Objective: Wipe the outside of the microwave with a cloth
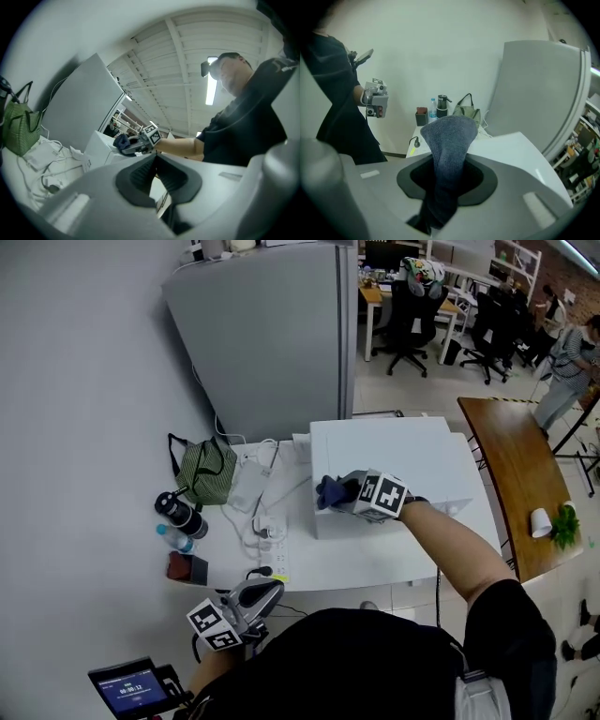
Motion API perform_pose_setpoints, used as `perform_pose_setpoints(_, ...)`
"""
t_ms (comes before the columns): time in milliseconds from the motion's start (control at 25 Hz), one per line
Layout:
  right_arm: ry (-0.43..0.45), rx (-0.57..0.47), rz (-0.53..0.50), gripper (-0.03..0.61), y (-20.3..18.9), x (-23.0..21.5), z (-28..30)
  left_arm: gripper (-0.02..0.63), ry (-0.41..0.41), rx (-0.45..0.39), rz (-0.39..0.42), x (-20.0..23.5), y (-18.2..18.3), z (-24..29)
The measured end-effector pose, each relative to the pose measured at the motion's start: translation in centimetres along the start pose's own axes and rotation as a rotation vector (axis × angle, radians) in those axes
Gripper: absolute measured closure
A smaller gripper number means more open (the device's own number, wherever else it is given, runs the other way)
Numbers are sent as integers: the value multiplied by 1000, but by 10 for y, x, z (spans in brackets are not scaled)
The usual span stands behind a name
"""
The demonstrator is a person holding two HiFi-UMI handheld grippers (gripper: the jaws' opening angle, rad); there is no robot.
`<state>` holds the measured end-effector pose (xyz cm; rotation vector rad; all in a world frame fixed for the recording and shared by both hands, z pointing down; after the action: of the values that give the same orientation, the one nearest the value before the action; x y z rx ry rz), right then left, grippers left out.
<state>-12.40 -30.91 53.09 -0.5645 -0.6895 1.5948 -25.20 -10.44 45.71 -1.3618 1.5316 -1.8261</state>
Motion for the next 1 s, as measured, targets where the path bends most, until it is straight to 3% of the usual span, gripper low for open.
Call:
perform_pose_setpoints(200, -96, 45, 125, 472, -103, -22, -94, 611, -57, 15, 20, -15, -4, 22)
perform_pose_setpoints(440, -184, 65, 239, 472, -239, -27, -219, 611, -63, 28, 36, -56, -24, 92)
perform_pose_setpoints(640, -212, 39, 249, 472, -291, -30, -271, 611, -63, 56, 25, -98, -50, 144)
perform_pose_setpoints(760, -247, 8, 175, 471, -274, -24, -279, 611, -51, 73, 26, -115, -61, 152)
perform_pose_setpoints(880, -281, -112, 13, 471, -195, 7, -259, 611, -14, 62, 21, -116, -62, 139)
perform_pose_setpoints(1000, -285, -96, -186, 471, -120, 55, -178, 611, 3, 47, 15, -112, -59, 115)
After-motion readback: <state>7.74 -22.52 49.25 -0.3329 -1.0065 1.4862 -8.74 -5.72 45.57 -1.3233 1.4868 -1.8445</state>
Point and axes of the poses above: the fingertips, and each gripper's own axes: z forward along the fingers, x to its left, y out of its top, the point moved 2 cm from there along -z, backward along the fingers, and after that the axes turned 5 degrees about y, right-handed, at the moved point
